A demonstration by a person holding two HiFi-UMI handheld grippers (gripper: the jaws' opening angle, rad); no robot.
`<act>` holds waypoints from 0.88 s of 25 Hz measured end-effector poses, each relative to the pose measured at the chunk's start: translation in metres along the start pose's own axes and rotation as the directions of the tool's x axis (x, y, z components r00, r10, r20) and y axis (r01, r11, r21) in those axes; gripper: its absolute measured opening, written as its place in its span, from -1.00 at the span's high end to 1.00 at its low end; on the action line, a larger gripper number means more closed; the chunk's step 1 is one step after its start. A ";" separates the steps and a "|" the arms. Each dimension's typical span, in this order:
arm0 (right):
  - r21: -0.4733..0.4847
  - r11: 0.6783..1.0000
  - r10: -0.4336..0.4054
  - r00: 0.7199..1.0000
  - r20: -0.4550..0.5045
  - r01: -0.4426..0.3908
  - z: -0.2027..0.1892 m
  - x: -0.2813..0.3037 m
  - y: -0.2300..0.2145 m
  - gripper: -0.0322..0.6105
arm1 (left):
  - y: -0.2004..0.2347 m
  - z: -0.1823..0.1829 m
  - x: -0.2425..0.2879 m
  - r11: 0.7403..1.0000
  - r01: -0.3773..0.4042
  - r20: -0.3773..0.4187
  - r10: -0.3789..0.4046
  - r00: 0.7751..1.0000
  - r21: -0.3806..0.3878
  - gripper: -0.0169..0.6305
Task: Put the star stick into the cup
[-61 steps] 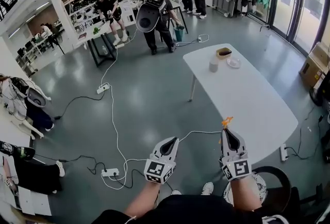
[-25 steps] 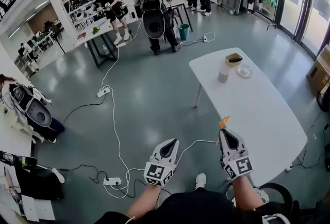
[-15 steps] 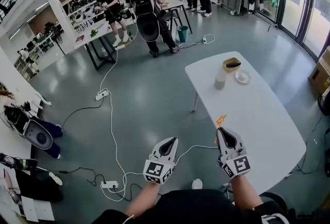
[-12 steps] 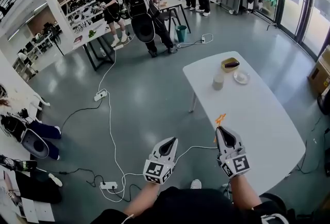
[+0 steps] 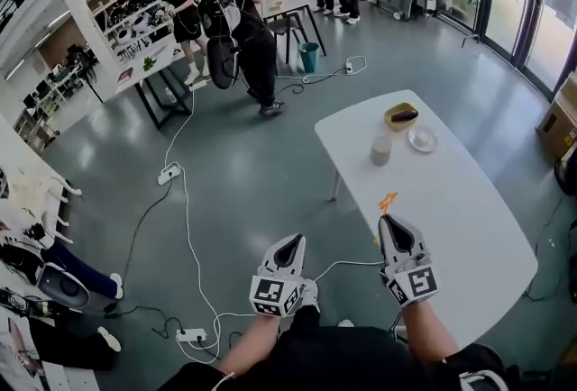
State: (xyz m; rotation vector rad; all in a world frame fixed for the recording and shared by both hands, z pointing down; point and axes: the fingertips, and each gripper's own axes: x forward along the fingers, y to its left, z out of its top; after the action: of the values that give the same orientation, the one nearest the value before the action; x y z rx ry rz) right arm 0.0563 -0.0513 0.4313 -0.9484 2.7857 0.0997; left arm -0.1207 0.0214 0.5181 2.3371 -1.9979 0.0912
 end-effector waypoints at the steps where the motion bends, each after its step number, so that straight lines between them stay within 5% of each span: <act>1: -0.002 1.000 -0.003 1.000 0.002 0.003 -0.002 0.009 -0.002 0.83 | 0.009 0.000 0.007 1.000 -0.006 0.003 0.006 1.000 0.000 0.92; 22: -0.061 0.977 -0.207 0.978 -0.006 0.206 -0.043 0.191 -0.049 0.83 | 0.163 0.012 0.171 0.973 0.222 -0.004 -0.222 0.975 0.069 0.92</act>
State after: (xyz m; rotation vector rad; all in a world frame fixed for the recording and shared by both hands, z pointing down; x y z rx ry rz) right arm -0.0689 -0.2095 0.4342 -1.2508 2.6895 0.1475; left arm -0.2555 -0.1730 0.5231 2.5874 -1.7465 0.1459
